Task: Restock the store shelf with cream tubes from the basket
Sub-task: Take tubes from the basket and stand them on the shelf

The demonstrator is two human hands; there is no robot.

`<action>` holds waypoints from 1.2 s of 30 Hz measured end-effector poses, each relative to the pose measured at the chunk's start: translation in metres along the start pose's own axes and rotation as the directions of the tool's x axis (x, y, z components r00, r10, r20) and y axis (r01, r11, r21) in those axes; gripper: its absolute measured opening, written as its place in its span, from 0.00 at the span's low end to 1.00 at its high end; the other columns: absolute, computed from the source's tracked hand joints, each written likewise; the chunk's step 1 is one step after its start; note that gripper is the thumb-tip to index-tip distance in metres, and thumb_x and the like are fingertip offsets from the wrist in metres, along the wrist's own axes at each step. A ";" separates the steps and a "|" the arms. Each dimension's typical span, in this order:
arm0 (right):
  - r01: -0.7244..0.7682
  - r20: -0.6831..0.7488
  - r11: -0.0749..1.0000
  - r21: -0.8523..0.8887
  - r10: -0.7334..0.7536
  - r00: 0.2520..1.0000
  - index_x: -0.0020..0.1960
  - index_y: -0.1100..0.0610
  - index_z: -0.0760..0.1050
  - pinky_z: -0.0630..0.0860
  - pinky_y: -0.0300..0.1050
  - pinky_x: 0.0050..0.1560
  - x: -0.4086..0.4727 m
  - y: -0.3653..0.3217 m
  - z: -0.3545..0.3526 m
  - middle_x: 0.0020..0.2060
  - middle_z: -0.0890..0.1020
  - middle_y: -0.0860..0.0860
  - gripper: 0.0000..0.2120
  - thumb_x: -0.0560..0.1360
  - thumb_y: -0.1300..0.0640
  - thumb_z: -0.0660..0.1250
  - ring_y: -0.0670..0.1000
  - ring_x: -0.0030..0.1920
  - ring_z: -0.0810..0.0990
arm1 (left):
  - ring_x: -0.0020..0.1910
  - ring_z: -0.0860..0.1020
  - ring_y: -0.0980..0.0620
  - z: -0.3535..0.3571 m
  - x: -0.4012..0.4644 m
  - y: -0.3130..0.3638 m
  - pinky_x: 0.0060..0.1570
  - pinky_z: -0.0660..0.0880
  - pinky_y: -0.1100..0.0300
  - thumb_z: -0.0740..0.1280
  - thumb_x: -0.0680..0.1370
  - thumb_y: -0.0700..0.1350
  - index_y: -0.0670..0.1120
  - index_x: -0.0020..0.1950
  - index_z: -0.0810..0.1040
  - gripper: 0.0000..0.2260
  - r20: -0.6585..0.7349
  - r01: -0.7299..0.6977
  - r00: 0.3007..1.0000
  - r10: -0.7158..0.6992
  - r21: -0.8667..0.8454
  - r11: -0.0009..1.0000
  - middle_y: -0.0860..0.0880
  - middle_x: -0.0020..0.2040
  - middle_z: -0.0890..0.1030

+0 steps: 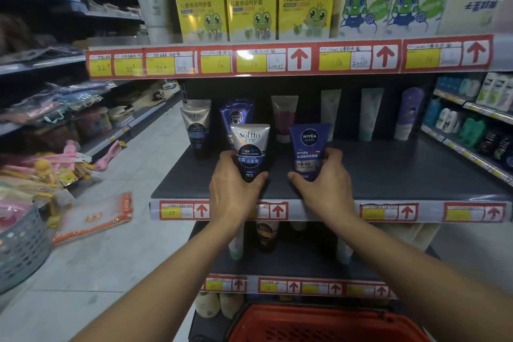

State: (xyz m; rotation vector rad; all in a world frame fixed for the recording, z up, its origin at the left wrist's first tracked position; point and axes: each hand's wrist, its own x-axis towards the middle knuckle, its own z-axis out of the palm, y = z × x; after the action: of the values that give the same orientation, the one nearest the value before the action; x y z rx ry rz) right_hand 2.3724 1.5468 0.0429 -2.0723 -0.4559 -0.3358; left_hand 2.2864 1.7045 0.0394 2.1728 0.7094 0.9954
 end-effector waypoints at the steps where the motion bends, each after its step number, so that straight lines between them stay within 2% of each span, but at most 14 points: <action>1: 0.001 0.001 1.000 -0.023 -0.001 1.000 0.69 0.54 0.64 0.79 0.52 0.59 -0.001 0.000 -0.001 0.61 0.79 0.51 0.37 0.69 0.47 0.81 0.54 0.62 0.78 | 0.61 0.80 0.46 0.000 -0.001 0.001 0.58 0.79 0.49 0.80 0.68 0.62 0.48 0.68 0.73 0.35 -0.014 -0.004 1.000 0.005 0.046 0.999 0.48 0.61 0.82; 4: 0.012 -0.005 0.990 -0.142 -0.013 1.000 0.68 0.54 0.66 0.79 0.53 0.58 -0.005 0.002 -0.004 0.60 0.79 0.52 0.36 0.68 0.45 0.80 0.55 0.62 0.77 | 0.63 0.78 0.44 -0.003 -0.003 0.005 0.63 0.76 0.45 0.78 0.67 0.66 0.48 0.70 0.73 0.39 -0.054 -0.015 0.998 0.026 0.197 0.980 0.48 0.62 0.81; 8: -0.012 0.033 0.968 -0.249 0.021 0.999 0.64 0.55 0.72 0.79 0.53 0.55 -0.008 0.001 -0.004 0.58 0.81 0.53 0.29 0.71 0.45 0.79 0.56 0.61 0.77 | 0.62 0.78 0.44 -0.009 -0.003 0.004 0.64 0.71 0.48 0.78 0.71 0.62 0.48 0.69 0.74 0.32 0.000 -0.005 1.000 0.005 0.241 0.970 0.48 0.60 0.84; 11: -0.044 0.056 0.969 -0.241 0.060 0.997 0.62 0.54 0.73 0.81 0.55 0.54 -0.004 -0.007 0.001 0.57 0.82 0.53 0.28 0.69 0.44 0.80 0.57 0.59 0.80 | 0.59 0.80 0.45 -0.013 0.003 0.001 0.62 0.73 0.48 0.78 0.70 0.63 0.50 0.66 0.75 0.30 0.015 0.034 0.999 -0.038 0.232 0.972 0.49 0.57 0.85; 15: -0.048 0.120 0.967 -0.249 0.080 0.990 0.59 0.53 0.74 0.81 0.53 0.51 -0.001 -0.026 0.018 0.55 0.83 0.53 0.28 0.67 0.44 0.81 0.58 0.56 0.83 | 0.58 0.82 0.44 -0.024 0.014 -0.007 0.60 0.73 0.49 0.78 0.68 0.62 0.51 0.63 0.75 0.30 0.039 0.080 0.995 -0.094 0.260 0.962 0.49 0.55 0.85; 19: -0.049 0.169 0.971 -0.234 0.091 0.981 0.59 0.53 0.74 0.82 0.55 0.52 0.000 -0.047 0.046 0.55 0.83 0.53 0.28 0.66 0.43 0.82 0.58 0.55 0.83 | 0.57 0.83 0.42 -0.039 0.028 -0.021 0.60 0.75 0.48 0.78 0.67 0.62 0.50 0.62 0.74 0.30 0.042 0.107 0.991 -0.126 0.313 0.944 0.48 0.56 0.86; 27: -0.033 0.238 0.969 -0.244 0.093 0.967 0.59 0.55 0.75 0.80 0.50 0.49 0.019 -0.075 0.095 0.56 0.82 0.53 0.29 0.66 0.45 0.82 0.58 0.55 0.82 | 0.60 0.81 0.40 -0.068 0.070 -0.047 0.58 0.76 0.48 0.79 0.71 0.61 0.47 0.69 0.72 0.33 0.093 0.152 0.974 -0.206 0.406 0.901 0.44 0.63 0.82; 36: -0.017 0.249 0.972 -0.236 0.078 0.965 0.65 0.55 0.74 0.77 0.48 0.50 0.043 -0.080 0.129 0.61 0.82 0.54 0.32 0.67 0.46 0.82 0.58 0.59 0.82 | 0.60 0.81 0.41 -0.067 0.106 -0.068 0.59 0.78 0.46 0.81 0.69 0.60 0.46 0.69 0.72 0.35 0.087 0.196 0.967 -0.238 0.341 0.920 0.44 0.64 0.82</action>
State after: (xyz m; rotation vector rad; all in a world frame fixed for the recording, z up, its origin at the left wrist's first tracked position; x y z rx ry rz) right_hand 2.3825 1.7035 0.0560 -2.3651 -0.5410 -0.0935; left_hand 2.2799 1.8429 0.0721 2.3488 1.0947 0.6516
